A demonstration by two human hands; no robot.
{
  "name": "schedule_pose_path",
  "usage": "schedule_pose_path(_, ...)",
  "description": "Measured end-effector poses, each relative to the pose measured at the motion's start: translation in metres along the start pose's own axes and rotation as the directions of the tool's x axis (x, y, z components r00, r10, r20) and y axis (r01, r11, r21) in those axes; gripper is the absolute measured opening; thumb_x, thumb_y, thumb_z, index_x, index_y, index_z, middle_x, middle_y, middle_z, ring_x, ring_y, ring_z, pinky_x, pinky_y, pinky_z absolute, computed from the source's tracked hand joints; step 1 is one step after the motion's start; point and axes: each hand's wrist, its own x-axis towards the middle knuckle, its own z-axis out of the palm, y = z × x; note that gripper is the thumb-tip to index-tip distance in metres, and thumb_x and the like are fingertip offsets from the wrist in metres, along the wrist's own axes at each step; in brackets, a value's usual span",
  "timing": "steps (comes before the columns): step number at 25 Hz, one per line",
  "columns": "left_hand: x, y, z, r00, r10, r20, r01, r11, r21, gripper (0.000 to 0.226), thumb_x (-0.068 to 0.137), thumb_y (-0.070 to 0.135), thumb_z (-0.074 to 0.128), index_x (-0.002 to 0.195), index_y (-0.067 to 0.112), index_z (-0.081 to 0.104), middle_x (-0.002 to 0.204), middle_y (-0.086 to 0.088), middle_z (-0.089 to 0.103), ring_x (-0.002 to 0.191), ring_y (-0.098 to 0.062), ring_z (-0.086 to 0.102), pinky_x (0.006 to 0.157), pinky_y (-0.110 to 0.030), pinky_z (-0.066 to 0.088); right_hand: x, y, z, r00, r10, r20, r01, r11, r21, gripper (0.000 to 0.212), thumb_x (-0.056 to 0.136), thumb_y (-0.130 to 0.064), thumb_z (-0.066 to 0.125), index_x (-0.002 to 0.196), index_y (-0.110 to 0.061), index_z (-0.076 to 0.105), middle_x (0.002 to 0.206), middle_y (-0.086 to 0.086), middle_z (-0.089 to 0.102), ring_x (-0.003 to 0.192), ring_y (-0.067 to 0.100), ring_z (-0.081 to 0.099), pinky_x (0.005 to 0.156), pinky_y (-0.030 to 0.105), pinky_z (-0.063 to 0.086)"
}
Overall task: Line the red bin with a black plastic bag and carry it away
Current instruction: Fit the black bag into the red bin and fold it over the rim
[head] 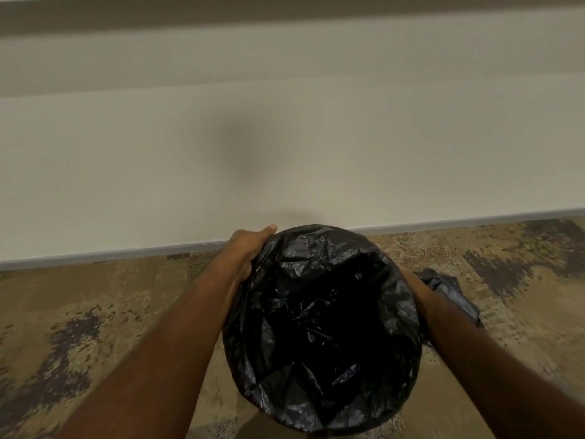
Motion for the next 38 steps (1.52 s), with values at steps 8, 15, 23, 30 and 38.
schedule_pose_path(8,-0.006,-0.029,-0.028,0.958,-0.074,0.279,0.186,0.897,-0.4,0.033,0.091,0.029,0.075,0.116,0.009,0.068,0.086,-0.016,0.077,0.069,-0.029,0.077,0.055,-0.044,0.063,-0.06,0.02,0.009,0.945,-0.218,-0.242,0.257,0.956,0.139,0.032,0.104,-0.04,0.051,0.119,-0.019,0.069,0.1,-0.003,0.078,0.091,0.016,0.075,0.075,0.036,0.056)
schedule_pose_path(15,-0.014,-0.045,-0.03,0.949,0.051,0.313,0.106,0.879,-0.465,0.018,0.098,0.007,0.06,0.112,-0.003,0.064,0.083,-0.017,0.072,0.069,-0.028,0.071,0.065,-0.044,0.066,-0.085,0.041,0.014,0.891,-0.353,-0.285,0.369,0.929,0.005,0.033,0.106,-0.02,0.053,0.138,-0.022,0.057,0.115,-0.004,0.07,0.086,-0.001,0.072,0.058,0.012,0.056)
schedule_pose_path(23,0.0,-0.064,-0.03,0.999,0.015,0.032,-0.017,0.998,0.065,0.033,0.107,0.009,0.04,0.08,0.001,0.056,0.083,-0.009,0.051,0.074,-0.021,0.049,0.06,-0.019,0.043,-0.093,0.051,0.021,0.936,-0.255,-0.244,0.29,0.95,0.118,0.04,0.106,-0.016,0.049,0.144,-0.031,0.053,0.122,-0.007,0.067,0.098,0.005,0.071,0.066,0.02,0.059)
schedule_pose_path(30,-0.033,-0.09,-0.036,0.979,0.043,-0.201,-0.098,0.957,-0.272,0.039,0.105,0.036,0.043,0.097,0.007,0.069,0.096,-0.011,0.066,0.078,-0.022,0.058,0.065,-0.032,0.043,-0.087,0.047,0.027,0.951,-0.168,-0.258,0.233,0.942,0.242,0.04,0.106,-0.017,0.05,0.146,-0.022,0.049,0.126,0.001,0.065,0.105,0.018,0.068,0.073,0.031,0.056)
schedule_pose_path(38,-0.093,-0.1,-0.004,0.936,0.269,-0.229,-0.289,0.956,-0.058,0.026,0.103,0.035,0.046,0.124,0.02,0.051,0.117,-0.005,0.061,0.105,-0.022,0.063,0.091,-0.049,0.056,-0.09,0.049,0.04,0.96,-0.101,-0.261,0.185,0.929,0.321,0.027,0.105,-0.021,0.05,0.13,-0.031,0.052,0.116,-0.007,0.065,0.1,0.012,0.066,0.068,0.025,0.054)
